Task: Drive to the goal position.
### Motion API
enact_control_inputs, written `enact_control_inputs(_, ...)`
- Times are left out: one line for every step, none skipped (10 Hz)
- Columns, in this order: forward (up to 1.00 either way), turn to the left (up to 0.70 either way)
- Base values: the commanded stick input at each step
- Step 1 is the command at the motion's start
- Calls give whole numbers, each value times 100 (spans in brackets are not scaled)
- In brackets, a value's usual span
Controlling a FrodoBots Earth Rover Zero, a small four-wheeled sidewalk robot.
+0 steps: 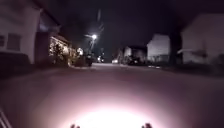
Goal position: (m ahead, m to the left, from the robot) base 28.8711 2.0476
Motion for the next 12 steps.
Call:
enact_control_inputs(100, 0)
enact_control_inputs(100, 0)
enact_control_inputs(100, 0)
enact_control_inputs(100, 0)
enact_control_inputs(100, 0)
enact_control_inputs(100, 0)
enact_control_inputs(100, 0)
enact_control_inputs(100, 0)
enact_control_inputs(100, 0)
enact_control_inputs(100, 0)
enact_control_inputs(100, 0)
enact_control_inputs(100, 0)
